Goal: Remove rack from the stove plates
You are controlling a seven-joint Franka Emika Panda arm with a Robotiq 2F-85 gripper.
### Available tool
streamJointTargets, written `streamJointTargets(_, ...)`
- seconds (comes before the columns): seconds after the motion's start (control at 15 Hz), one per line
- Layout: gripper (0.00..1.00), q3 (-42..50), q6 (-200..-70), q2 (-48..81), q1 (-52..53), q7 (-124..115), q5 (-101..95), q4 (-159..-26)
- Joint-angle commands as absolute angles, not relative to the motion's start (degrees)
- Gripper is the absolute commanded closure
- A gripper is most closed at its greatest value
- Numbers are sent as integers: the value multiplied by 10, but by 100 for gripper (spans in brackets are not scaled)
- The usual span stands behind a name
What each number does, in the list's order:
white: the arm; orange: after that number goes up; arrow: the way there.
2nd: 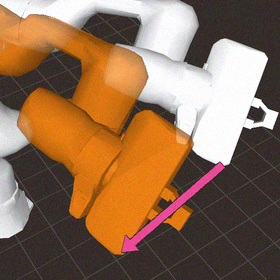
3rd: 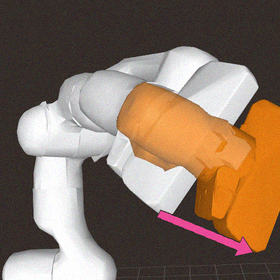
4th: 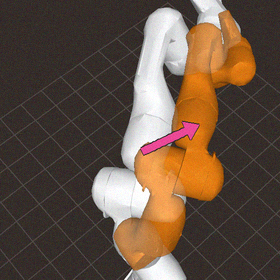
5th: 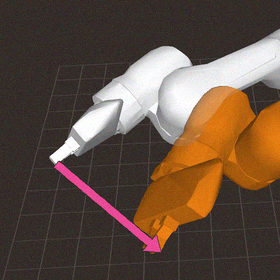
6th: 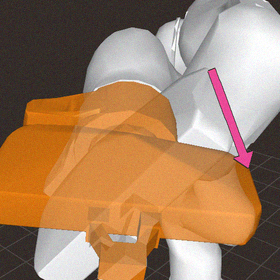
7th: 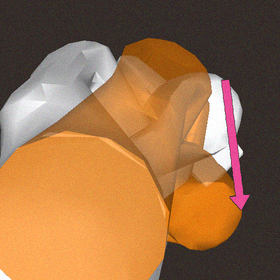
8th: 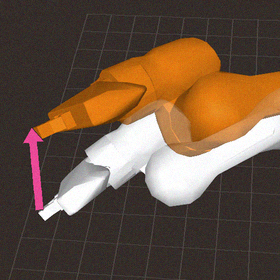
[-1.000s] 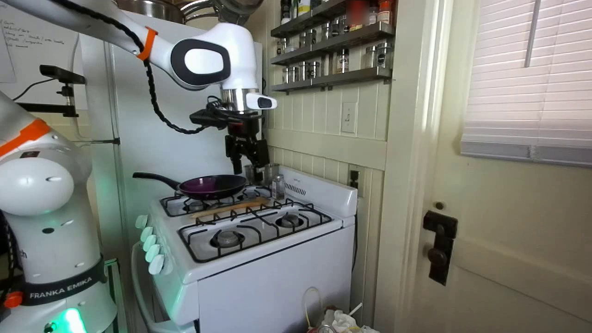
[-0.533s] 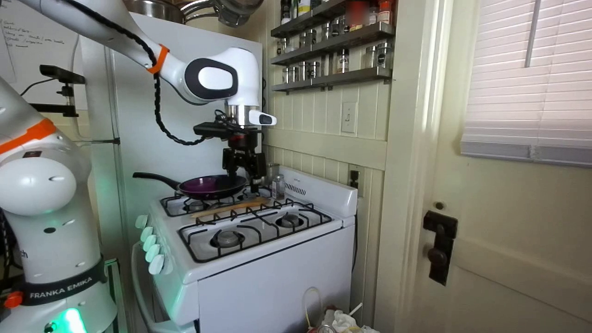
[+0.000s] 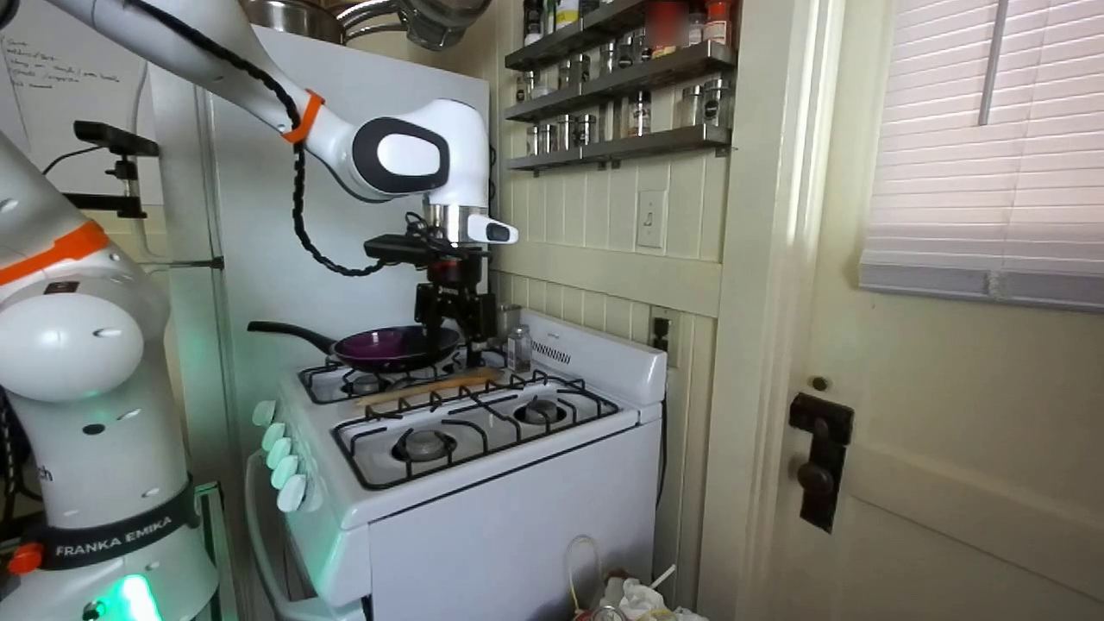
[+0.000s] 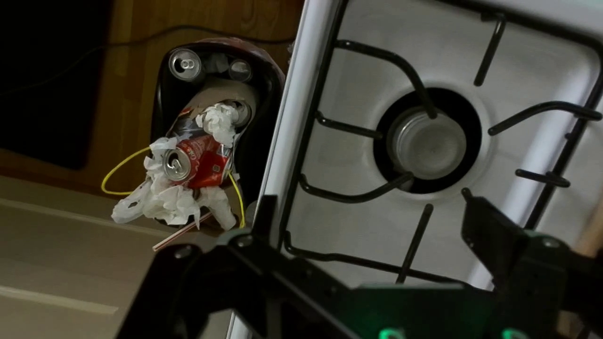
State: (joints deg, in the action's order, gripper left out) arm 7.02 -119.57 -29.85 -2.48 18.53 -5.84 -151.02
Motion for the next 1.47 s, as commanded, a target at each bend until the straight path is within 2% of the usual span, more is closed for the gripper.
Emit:
streamJointTargets(0.0,0,77,-1198,-249,-11,212,-55,-1491)
streamJointTargets(0.73,0,11,-1223,-40,22,208,-83,-1379)
streamJointTargets(1.2,0,8,-1219,-26,13,205,-85,-1370)
streamJointTargets(1.4,0,8,-1257,-17,17,301,-66,-1375)
